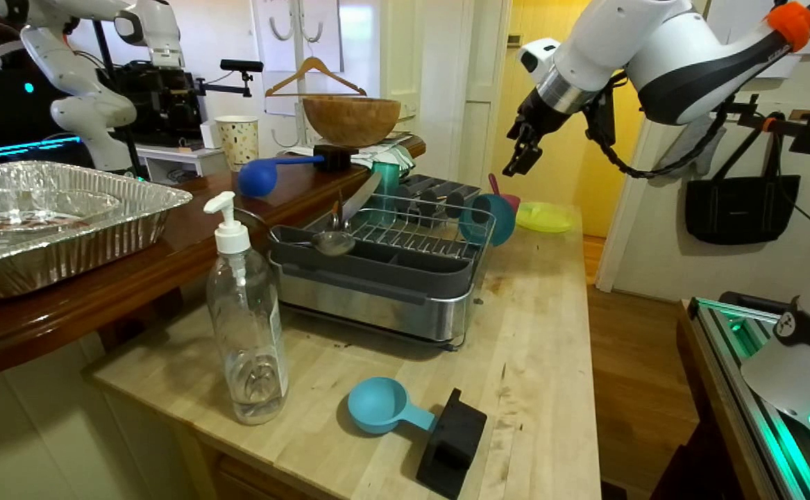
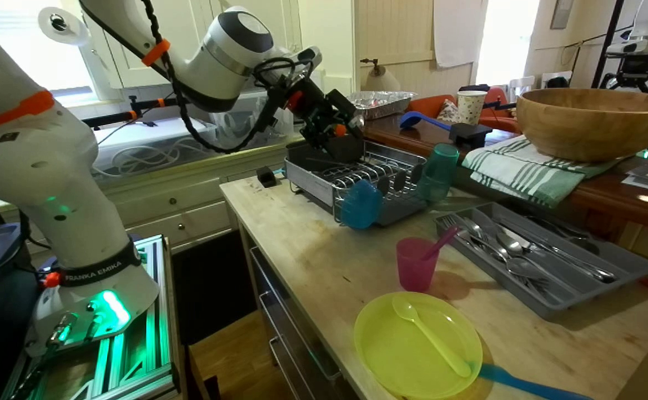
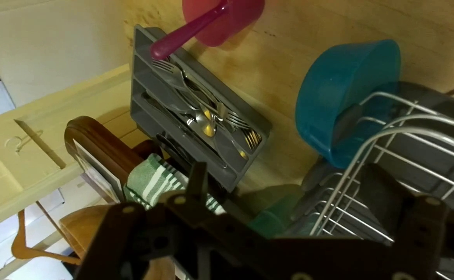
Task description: Put the blue bowl on the drying rack
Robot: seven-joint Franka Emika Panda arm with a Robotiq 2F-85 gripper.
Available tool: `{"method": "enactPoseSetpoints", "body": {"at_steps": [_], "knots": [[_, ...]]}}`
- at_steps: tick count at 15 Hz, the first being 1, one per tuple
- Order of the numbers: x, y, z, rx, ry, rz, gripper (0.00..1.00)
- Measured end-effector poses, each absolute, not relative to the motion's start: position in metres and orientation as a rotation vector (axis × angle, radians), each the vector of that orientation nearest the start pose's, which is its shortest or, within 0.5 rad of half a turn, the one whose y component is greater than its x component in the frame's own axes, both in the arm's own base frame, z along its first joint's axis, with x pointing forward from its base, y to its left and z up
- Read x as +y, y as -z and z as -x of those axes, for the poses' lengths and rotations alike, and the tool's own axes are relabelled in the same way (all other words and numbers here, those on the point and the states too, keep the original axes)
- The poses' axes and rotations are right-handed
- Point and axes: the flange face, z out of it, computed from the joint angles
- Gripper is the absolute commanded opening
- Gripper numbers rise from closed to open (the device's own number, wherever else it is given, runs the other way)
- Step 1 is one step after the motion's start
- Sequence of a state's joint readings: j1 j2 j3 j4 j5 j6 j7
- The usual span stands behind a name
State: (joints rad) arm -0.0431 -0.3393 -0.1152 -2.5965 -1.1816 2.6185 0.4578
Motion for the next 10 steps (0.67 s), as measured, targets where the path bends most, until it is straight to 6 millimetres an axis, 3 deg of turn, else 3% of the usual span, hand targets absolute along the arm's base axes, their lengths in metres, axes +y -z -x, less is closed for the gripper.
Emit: {"method": "enactPoseSetpoints", "body": {"at_steps": [10], "knots": [[-0.0586, -0.4013, -0.4311, 0.332, -0.581, -2.467, 1.0]]}}
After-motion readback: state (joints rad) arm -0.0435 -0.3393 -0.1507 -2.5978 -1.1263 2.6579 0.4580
